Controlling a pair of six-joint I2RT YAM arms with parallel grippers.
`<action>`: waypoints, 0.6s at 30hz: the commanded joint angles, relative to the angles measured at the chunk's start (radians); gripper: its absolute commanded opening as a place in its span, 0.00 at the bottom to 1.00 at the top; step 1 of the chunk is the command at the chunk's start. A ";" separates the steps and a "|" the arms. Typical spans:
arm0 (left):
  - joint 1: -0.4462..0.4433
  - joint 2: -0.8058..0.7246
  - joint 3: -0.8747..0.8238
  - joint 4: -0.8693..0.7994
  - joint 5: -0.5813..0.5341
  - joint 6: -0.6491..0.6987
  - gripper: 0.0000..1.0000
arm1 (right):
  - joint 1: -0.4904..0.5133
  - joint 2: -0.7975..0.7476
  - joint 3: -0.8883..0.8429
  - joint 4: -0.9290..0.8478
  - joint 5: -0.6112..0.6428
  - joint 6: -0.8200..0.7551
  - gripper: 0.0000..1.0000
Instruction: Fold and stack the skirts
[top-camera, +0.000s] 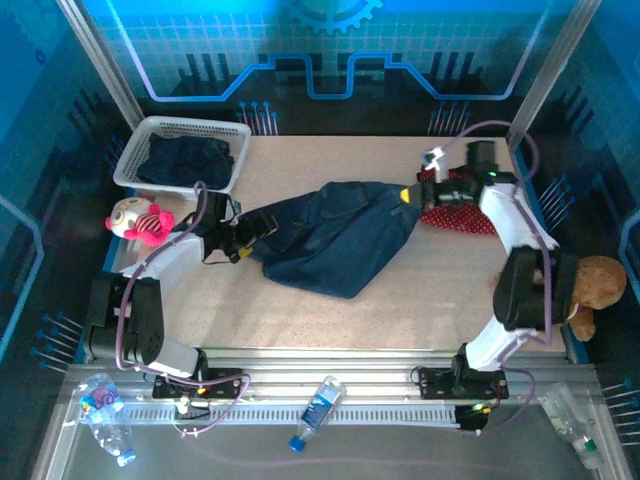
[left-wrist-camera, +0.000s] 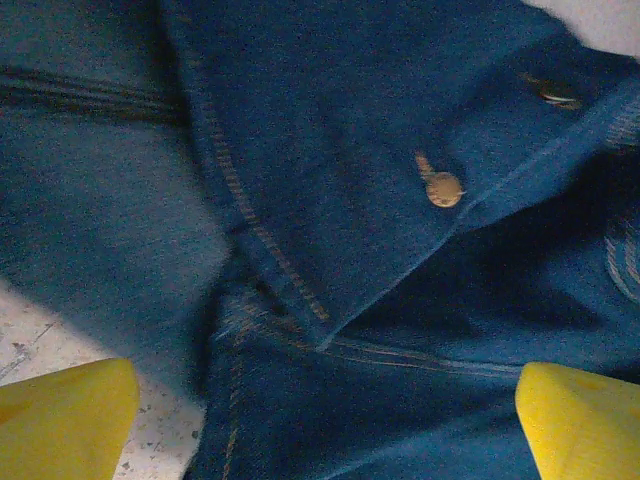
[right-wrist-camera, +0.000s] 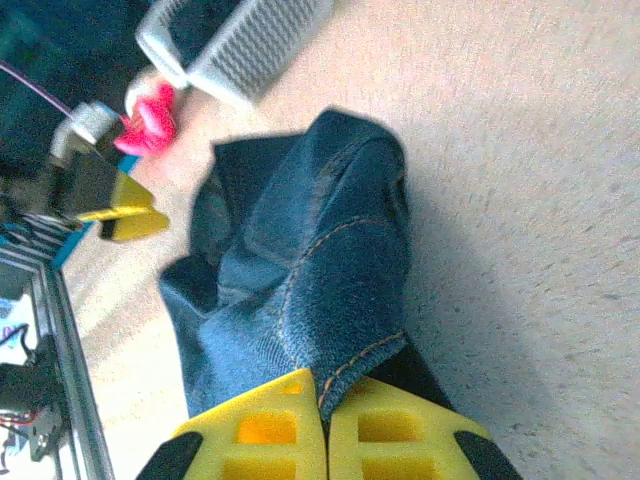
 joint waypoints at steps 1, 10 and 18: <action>-0.051 -0.031 -0.005 -0.068 -0.038 0.075 0.97 | -0.097 0.019 -0.091 -0.027 -0.092 -0.065 0.00; -0.183 0.102 0.051 -0.049 -0.018 0.071 0.82 | -0.066 0.107 -0.094 -0.047 0.020 -0.035 0.00; -0.221 0.243 0.134 -0.038 0.018 0.070 0.58 | -0.066 0.100 -0.100 -0.035 0.021 -0.029 0.00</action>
